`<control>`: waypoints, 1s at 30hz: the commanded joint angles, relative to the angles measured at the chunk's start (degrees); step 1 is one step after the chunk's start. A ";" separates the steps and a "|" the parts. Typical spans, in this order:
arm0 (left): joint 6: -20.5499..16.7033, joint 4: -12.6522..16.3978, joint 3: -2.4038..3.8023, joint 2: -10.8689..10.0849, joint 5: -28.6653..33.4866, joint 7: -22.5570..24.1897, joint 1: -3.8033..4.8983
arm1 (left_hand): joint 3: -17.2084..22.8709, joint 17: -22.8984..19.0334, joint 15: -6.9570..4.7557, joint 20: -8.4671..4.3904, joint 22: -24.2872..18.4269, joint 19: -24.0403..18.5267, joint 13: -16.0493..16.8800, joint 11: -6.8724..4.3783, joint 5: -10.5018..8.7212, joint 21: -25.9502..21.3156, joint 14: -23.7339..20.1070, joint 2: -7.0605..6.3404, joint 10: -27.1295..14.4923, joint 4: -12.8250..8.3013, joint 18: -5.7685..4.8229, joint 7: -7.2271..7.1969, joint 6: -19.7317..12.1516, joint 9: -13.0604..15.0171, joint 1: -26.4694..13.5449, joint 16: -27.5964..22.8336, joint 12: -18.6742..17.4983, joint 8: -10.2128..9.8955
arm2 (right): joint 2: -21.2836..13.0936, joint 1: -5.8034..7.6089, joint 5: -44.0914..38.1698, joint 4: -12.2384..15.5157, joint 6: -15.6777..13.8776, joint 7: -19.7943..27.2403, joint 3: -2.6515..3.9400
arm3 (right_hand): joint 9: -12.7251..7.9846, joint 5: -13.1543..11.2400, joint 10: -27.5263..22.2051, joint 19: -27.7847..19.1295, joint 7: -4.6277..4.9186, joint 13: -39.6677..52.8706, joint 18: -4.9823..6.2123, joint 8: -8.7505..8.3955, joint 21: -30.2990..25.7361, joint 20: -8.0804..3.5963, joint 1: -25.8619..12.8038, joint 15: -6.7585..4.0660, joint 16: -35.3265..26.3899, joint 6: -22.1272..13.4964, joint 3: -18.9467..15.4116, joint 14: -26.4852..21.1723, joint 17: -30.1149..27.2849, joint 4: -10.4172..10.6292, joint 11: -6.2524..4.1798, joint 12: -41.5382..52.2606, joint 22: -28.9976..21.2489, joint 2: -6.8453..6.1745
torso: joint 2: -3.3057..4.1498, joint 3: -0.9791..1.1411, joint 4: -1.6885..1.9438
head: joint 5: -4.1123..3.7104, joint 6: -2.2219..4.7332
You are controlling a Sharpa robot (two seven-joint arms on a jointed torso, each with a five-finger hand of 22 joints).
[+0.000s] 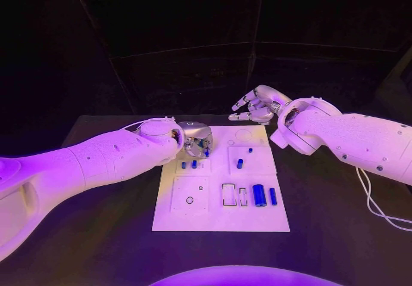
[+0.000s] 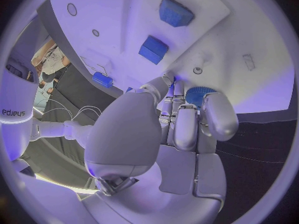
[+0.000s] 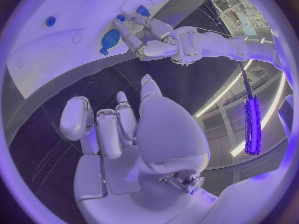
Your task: Assemble the parts on the task board
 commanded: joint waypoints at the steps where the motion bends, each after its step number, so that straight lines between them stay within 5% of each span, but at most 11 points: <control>1: -2.72 1.31 0.07 -0.85 1.21 -0.45 0.04 | 0.40 -0.14 -0.24 -0.03 0.04 0.27 -0.09 0.00 -0.19 0.22 1.25 0.03 0.43 -0.03 -0.96 0.17 0.33 -0.11 -0.37 0.23 -0.50 -0.30 | 0.01 0.10 -0.14 -0.04 -0.40 0.52 0.03 | -0.02 0.25 -0.20 -0.26 0.12 0.33 0.69 0.20 -0.36 0.03 0.02 -0.31 -0.26 -0.29 -0.39 3.50 3.15 0.09 0.03 -0.15 -0.05 0.51 | -0.03 -0.01 0.10 | 0.05 0.13; 13: -4.54 6.26 2.26 -4.64 3.01 -2.34 -0.18 | 0.58 -0.36 -0.16 0.02 -0.02 0.24 -0.15 0.10 -0.20 0.12 1.24 -0.09 0.61 -0.08 -0.94 0.30 0.41 -0.21 -0.60 0.17 -0.92 -0.50 | -0.25 0.09 -0.14 -0.02 -0.25 0.48 0.03 | -0.02 0.25 -0.20 -0.26 0.12 0.33 0.69 0.20 -0.36 0.03 0.02 -0.31 -0.26 -0.29 -0.39 3.50 3.15 0.09 0.03 -0.15 -0.05 0.51 | -0.05 0.03 0.04 | 0.39 0.20; 30: -2.23 6.56 2.69 -8.35 3.59 -4.34 -0.28 | 0.63 -0.63 -0.12 0.06 0.11 0.26 -0.18 0.13 -0.20 0.22 1.21 -0.28 0.84 -0.08 -0.96 0.30 0.55 -0.27 -0.93 0.09 -1.26 -0.63 | -0.71 0.09 -0.14 0.19 -0.26 0.34 0.03 | 0.00 0.26 -0.19 -0.28 0.09 0.34 0.70 0.28 -0.40 0.03 0.03 -0.32 -0.25 -0.18 -0.47 3.51 3.19 0.14 0.01 -0.13 -0.10 0.57 | 0.03 0.00 -0.03 | 0.55 0.33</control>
